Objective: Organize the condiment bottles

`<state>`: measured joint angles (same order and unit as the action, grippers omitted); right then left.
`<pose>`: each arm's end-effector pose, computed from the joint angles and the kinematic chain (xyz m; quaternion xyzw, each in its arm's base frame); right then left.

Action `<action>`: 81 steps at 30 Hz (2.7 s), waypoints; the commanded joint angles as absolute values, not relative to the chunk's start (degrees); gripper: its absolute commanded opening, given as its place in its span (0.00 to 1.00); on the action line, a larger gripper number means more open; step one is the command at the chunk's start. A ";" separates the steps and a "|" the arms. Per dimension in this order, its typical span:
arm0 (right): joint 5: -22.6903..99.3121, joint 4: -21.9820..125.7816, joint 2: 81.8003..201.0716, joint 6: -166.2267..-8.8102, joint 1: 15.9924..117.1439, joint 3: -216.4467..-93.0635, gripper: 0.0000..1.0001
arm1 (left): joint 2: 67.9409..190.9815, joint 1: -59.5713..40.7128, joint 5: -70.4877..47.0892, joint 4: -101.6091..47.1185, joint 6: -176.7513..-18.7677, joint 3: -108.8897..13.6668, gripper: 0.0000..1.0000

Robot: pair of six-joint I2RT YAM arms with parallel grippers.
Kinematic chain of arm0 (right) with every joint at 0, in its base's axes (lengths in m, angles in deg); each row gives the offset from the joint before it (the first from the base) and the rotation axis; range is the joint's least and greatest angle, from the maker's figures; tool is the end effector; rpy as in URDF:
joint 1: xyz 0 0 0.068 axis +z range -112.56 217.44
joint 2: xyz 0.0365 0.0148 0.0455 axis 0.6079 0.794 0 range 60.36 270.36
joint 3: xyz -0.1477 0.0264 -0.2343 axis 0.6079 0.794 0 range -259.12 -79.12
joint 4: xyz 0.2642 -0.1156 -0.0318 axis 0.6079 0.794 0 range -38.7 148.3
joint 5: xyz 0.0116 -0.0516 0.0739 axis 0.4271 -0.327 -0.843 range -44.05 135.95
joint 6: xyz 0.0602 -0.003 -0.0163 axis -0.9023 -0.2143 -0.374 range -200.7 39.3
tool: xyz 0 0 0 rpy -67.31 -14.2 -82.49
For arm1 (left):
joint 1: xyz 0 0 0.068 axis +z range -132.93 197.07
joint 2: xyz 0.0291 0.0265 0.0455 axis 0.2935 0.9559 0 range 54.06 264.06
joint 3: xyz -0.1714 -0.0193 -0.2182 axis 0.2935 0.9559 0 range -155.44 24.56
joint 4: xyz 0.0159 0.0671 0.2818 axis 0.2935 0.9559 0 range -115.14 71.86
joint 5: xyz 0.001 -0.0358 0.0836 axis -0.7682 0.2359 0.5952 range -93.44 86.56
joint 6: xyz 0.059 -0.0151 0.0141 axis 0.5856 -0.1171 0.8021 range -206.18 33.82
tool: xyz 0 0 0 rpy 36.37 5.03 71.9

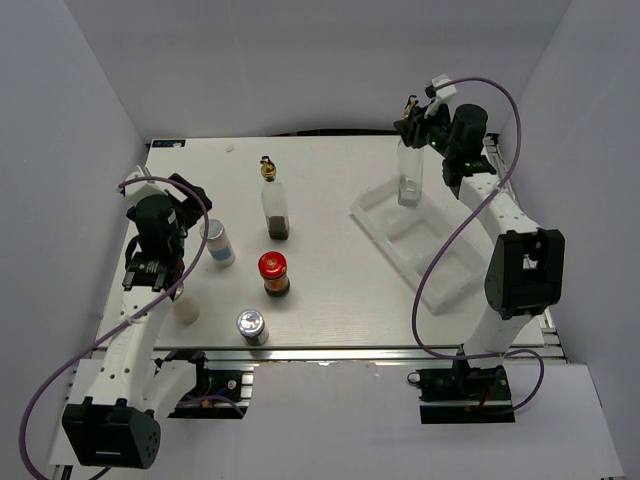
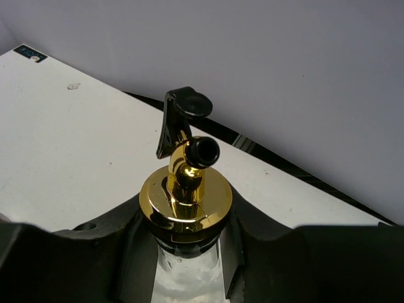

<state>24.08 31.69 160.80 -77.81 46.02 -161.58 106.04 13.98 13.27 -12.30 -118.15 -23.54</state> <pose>0.4595 0.0873 0.3540 -0.2037 0.6673 0.1670 0.6967 0.2478 0.0004 0.3327 -0.2819 0.7472 -0.0666 0.5981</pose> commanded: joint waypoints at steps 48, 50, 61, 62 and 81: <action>13.43 22.92 156.60 -72.44 41.22 -151.19 0.89 | 105.38 14.08 13.70 -13.19 -117.12 -23.17 0.98; 15.01 23.79 154.84 -72.79 41.05 -150.93 0.90 | 105.03 14.08 13.61 -12.93 -117.21 -23.34 0.98; 9.76 53.48 145.36 -67.08 41.13 -164.97 0.89 | 104.94 14.08 15.72 -8.63 -119.66 -24.48 0.98; 9.31 55.15 144.74 -66.82 42.18 -165.69 0.89 | 104.94 14.08 15.90 -8.27 -119.75 -24.49 0.98; 20.90 54.47 164.83 -72.88 77.43 -180.00 0.89 | 104.68 14.17 17.65 -2.20 -123.88 -24.13 0.98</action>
